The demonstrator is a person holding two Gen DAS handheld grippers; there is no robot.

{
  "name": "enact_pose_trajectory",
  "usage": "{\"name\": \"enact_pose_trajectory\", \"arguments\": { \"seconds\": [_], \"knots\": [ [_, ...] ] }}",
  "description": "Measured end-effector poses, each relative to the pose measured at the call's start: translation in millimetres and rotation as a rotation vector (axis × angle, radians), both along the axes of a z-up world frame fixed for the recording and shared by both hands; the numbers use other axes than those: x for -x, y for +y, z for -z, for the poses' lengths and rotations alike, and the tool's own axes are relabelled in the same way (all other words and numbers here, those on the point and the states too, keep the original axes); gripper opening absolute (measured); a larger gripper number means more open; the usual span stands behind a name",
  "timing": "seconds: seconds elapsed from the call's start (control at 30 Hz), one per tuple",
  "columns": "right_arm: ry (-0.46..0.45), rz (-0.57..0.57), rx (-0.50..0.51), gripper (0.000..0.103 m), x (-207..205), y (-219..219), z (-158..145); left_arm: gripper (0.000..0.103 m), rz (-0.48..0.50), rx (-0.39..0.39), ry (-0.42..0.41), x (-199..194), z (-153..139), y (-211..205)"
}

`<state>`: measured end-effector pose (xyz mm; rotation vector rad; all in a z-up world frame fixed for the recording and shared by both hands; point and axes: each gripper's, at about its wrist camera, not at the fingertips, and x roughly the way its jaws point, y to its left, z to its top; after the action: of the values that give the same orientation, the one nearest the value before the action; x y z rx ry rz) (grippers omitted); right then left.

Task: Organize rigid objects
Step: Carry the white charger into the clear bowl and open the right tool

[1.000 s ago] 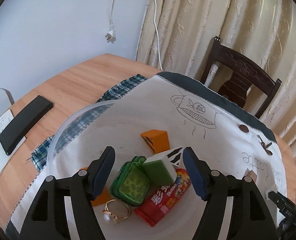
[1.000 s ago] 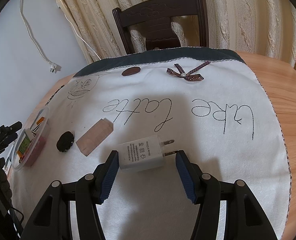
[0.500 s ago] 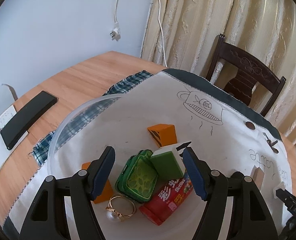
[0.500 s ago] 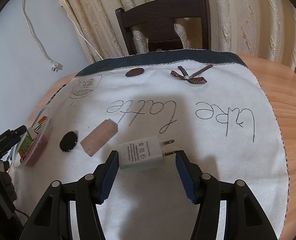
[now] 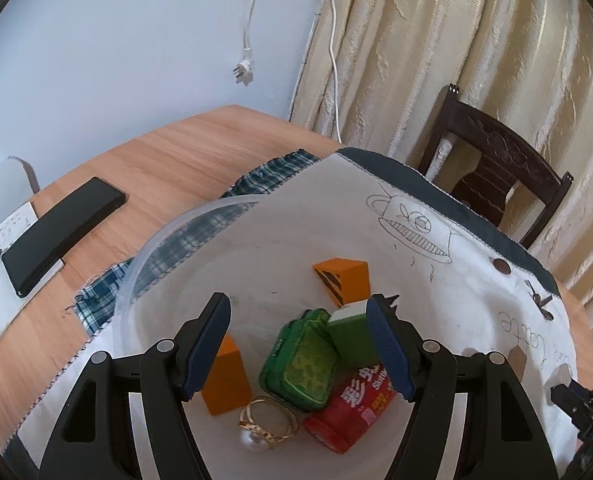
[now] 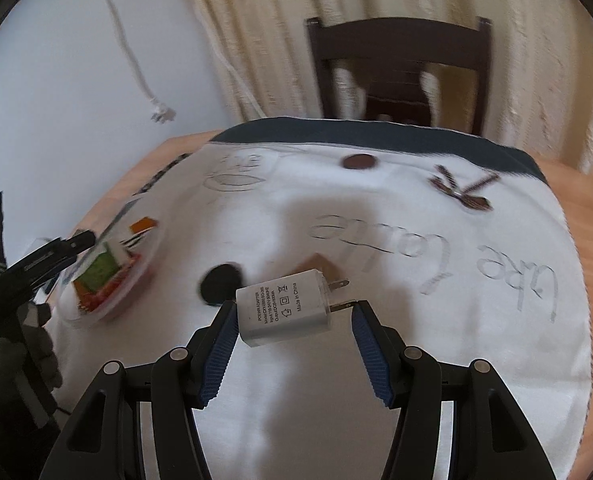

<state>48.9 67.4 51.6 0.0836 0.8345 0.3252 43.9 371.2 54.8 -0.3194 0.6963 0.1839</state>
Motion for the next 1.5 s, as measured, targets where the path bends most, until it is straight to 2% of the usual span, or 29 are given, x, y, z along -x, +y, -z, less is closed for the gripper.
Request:
{"name": "enact_pose_trajectory", "arguments": {
  "seconds": [0.33, 0.67, 1.03, 1.2, 1.27, 1.3, 1.5],
  "knots": [
    [-0.004, -0.163, 0.029, 0.061, 2, 70, -12, 0.072, -0.034, 0.013, -0.016, 8, 3, 18],
    [-0.016, -0.308, 0.061, 0.061, 3, 135, -16, 0.072, -0.089, -0.036, -0.073, 20, -3, 25],
    [-0.015, -0.373, 0.054, 0.061, -5, 183, -13, 0.072, -0.153, -0.017, -0.107, 29, -3, 40],
    [-0.017, -0.39, 0.012, 0.063, -13, 194, -11, 0.072, -0.166, -0.002, -0.099, 29, 1, 43],
    [-0.02, -0.385, 0.005, 0.075, -15, 193, -11, 0.072, -0.168, 0.004, -0.095, 29, 2, 44],
    [-0.022, -0.382, -0.001, 0.077, -16, 191, -10, 0.072, -0.169, 0.004, -0.094, 29, 3, 45],
    [-0.011, -0.338, 0.002, 0.077, -17, 171, -7, 0.072, -0.159, -0.003, -0.093, 28, 4, 43]
  ]
}}
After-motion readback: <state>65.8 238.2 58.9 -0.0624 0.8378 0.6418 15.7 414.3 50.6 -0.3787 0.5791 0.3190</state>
